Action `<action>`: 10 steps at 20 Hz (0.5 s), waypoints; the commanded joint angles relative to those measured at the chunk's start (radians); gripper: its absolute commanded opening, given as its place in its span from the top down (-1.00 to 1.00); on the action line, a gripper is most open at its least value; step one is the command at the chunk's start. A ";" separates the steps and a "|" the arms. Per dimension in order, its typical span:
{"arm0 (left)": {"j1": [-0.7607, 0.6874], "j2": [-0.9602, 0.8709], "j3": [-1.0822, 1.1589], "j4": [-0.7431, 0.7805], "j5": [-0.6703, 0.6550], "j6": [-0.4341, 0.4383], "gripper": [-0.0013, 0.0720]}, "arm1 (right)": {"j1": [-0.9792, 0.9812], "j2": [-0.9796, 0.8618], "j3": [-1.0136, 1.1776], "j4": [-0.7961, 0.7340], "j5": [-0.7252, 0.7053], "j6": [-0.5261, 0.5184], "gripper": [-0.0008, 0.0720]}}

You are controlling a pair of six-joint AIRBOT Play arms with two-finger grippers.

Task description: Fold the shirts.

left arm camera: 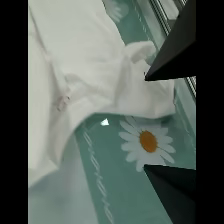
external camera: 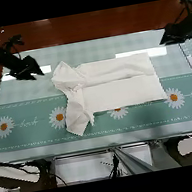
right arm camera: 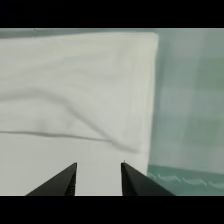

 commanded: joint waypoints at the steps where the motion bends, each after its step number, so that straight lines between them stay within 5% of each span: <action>1: 0.005 0.177 -0.203 0.167 -0.005 0.001 -0.61 | -0.080 0.092 -0.081 -0.042 0.066 -0.002 -0.23; 5: -0.045 0.380 -0.666 0.086 0.150 0.008 -0.71 | -0.158 0.169 -0.315 0.056 0.000 -0.036 -0.23; 6: -0.071 0.412 -0.755 0.068 0.185 0.008 -0.98 | -0.164 0.178 -0.361 0.071 -0.016 -0.044 -0.23; 10: -0.212 0.439 -0.945 0.062 0.321 0.027 -0.98 | -0.154 0.181 -0.448 0.126 -0.059 -0.082 -0.23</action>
